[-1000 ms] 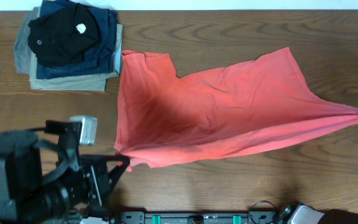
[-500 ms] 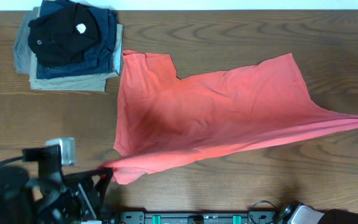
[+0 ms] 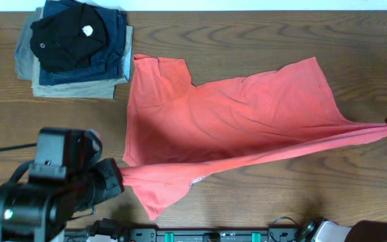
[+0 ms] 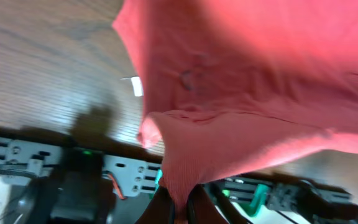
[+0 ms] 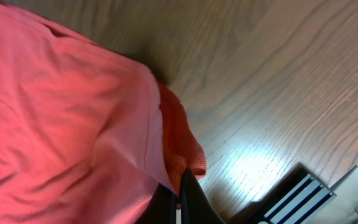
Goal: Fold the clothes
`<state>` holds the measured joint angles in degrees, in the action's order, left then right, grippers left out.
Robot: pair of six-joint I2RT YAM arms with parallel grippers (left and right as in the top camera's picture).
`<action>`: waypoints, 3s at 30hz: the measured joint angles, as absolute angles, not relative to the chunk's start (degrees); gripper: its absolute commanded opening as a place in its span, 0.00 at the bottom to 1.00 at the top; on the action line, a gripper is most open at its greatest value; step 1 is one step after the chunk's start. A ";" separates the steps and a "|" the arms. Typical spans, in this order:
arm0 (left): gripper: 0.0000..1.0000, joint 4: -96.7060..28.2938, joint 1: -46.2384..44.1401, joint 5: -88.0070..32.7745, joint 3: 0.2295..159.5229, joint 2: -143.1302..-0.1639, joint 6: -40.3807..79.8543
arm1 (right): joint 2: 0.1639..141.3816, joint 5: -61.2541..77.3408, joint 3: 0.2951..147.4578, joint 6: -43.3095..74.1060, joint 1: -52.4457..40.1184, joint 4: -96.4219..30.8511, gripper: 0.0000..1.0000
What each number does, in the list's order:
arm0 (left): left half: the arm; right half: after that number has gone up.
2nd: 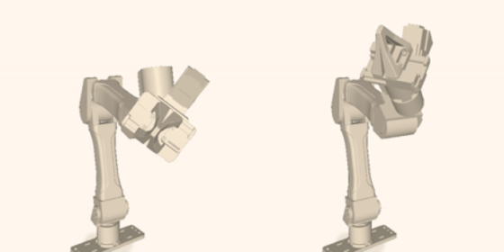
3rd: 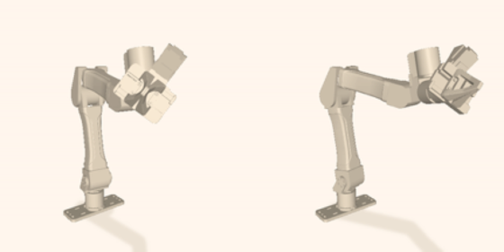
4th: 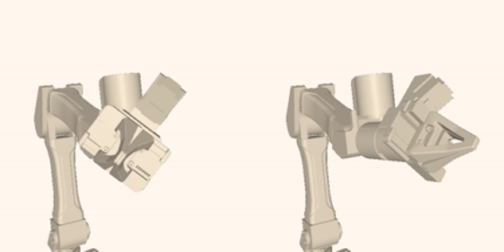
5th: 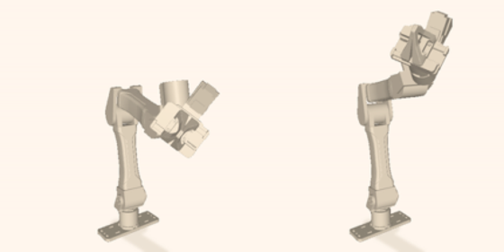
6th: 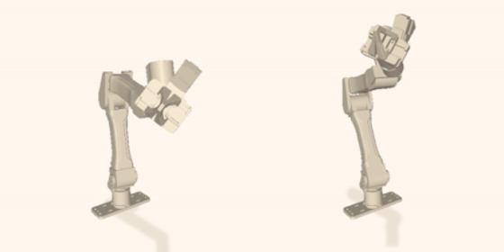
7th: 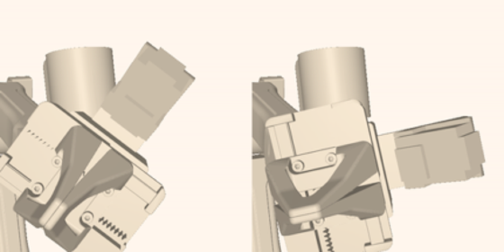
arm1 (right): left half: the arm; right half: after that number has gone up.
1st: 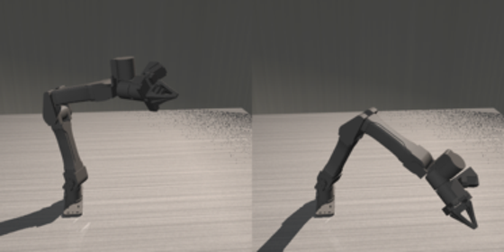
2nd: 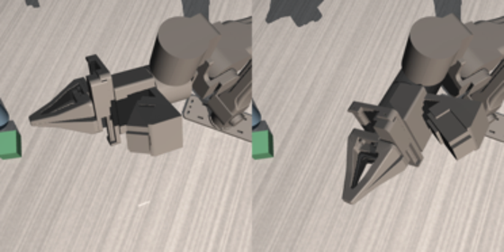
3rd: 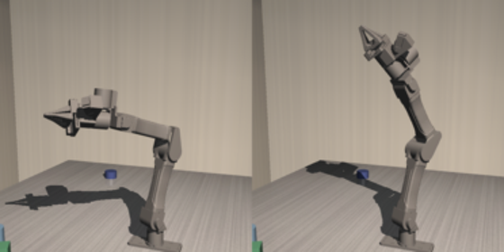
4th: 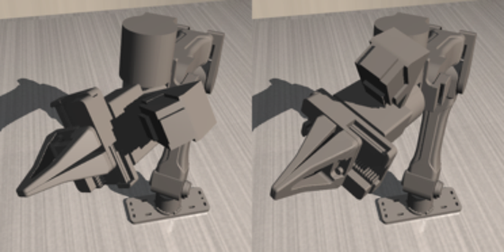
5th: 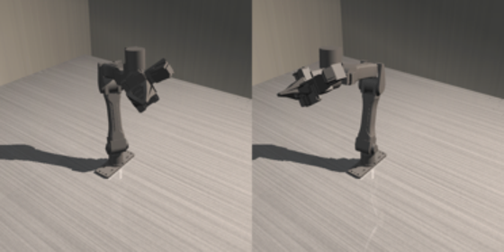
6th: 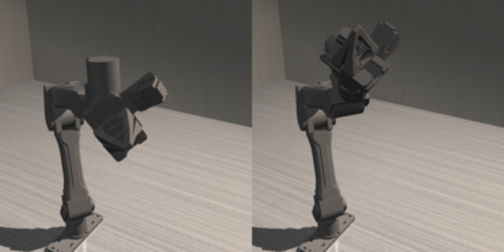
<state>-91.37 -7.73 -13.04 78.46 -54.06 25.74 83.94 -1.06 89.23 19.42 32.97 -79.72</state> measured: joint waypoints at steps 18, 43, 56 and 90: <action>0.06 -89.71 -7.73 -7.09 76.20 -70.41 25.69 | 92.42 -2.74 89.25 18.96 29.85 -80.38 0.01; 0.06 -92.36 -14.70 -18.26 76.18 -57.60 23.73 | 88.49 -11.60 89.30 25.04 30.17 -92.36 0.01; 0.06 -92.36 -20.67 3.07 76.18 -67.13 33.19 | 88.49 -11.38 89.30 27.38 30.17 -84.71 0.01; 0.06 -92.31 -32.53 -9.56 66.17 -58.76 39.27 | 88.49 -12.25 88.29 29.56 30.17 -84.01 0.01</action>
